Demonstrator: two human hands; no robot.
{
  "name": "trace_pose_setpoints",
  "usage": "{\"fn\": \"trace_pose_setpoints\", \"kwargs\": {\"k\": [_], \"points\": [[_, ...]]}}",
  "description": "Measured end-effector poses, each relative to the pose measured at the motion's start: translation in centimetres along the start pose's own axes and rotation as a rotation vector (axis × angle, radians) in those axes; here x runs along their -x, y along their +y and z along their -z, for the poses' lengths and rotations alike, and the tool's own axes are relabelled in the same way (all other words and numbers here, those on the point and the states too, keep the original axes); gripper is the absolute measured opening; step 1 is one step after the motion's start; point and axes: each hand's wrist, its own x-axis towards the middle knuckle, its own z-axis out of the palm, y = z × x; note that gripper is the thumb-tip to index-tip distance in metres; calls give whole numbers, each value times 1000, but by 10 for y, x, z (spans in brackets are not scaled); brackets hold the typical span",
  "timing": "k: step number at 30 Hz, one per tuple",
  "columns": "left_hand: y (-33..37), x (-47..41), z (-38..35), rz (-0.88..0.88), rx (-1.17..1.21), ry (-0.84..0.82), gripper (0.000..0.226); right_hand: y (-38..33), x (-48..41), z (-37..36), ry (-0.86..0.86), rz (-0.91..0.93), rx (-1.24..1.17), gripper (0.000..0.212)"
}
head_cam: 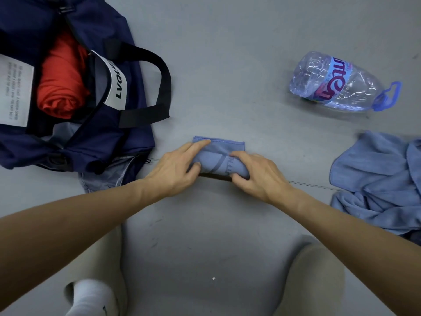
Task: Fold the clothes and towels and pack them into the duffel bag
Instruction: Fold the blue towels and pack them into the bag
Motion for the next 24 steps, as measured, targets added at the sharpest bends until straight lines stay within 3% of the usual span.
{"fn": "trace_pose_setpoints", "kwargs": {"k": [6,10,14,19,24], "points": [[-2,-11,-5,133,44,20,49,0,-5,-3,99,-27,-47,60],[-5,-18,-7,162,39,12,47,9,-10,-15,163,198,364,63],[0,-21,-5,196,-14,57,48,14,-9,-13,65,225,393,57],[-8,-26,11,404,-16,89,64,-5,-4,-8,-1,213,365,55],[-14,-6,16,302,-67,47,57,-28,4,-17,-119,56,278,63]]}}
